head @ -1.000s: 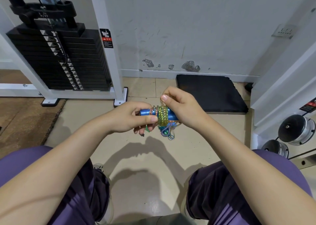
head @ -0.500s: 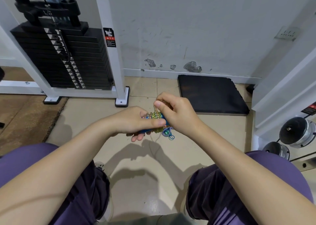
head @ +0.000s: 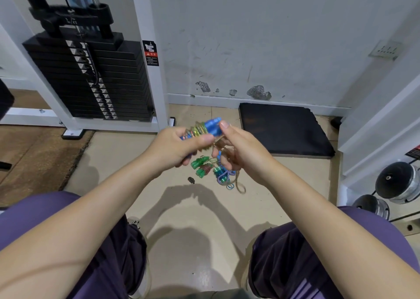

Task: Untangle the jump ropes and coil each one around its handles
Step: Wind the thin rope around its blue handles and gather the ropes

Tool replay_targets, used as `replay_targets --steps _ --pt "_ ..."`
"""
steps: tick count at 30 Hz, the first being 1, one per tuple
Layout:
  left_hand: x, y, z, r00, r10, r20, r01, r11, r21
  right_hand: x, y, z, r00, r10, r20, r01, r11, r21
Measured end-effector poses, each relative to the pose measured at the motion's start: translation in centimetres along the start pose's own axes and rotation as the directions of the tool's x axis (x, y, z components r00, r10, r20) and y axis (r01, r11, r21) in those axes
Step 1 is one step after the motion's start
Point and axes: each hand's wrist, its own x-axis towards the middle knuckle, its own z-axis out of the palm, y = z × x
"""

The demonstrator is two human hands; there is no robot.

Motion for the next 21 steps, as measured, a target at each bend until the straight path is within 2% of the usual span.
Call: replay_targets --steps 2,4,9,13,16,19,21 --pt "0.6 0.1 -0.7 0.989 -0.008 -0.146 -0.009 0.993 -0.114 0.0 0.2 0.2 1.0 0.026 -0.002 -0.026 1.0 -0.016" --pt "0.9 0.3 -1.3 0.974 -0.016 -0.228 -0.016 0.99 -0.138 -0.1 0.3 0.6 0.999 0.019 -0.026 -0.021 0.997 -0.076" --pt "0.9 0.2 -1.4 0.958 -0.019 -0.287 -0.016 0.993 -0.118 -0.3 -0.1 1.5 0.995 -0.064 -0.07 0.043 0.962 -0.271" --pt "1.2 -0.1 -1.5 0.943 -0.028 -0.332 -0.014 0.992 -0.124 -0.3 -0.3 1.2 0.994 -0.059 -0.094 0.028 0.953 -0.301" --pt "1.4 -0.6 -1.5 0.949 -0.049 -0.313 0.038 0.998 -0.041 -0.4 -0.2 1.0 0.988 -0.119 -0.095 0.062 0.885 -0.462" --pt "1.6 -1.1 -2.0 0.966 -0.086 -0.244 0.133 0.974 0.183 -0.6 -0.6 -0.2 0.978 -0.194 -0.078 0.123 0.836 -0.534" --pt "1.4 -1.2 -2.2 0.985 -0.154 -0.084 0.172 0.936 0.306 -0.8 -0.9 -1.2 0.97 -0.23 -0.08 0.152 0.829 -0.538"
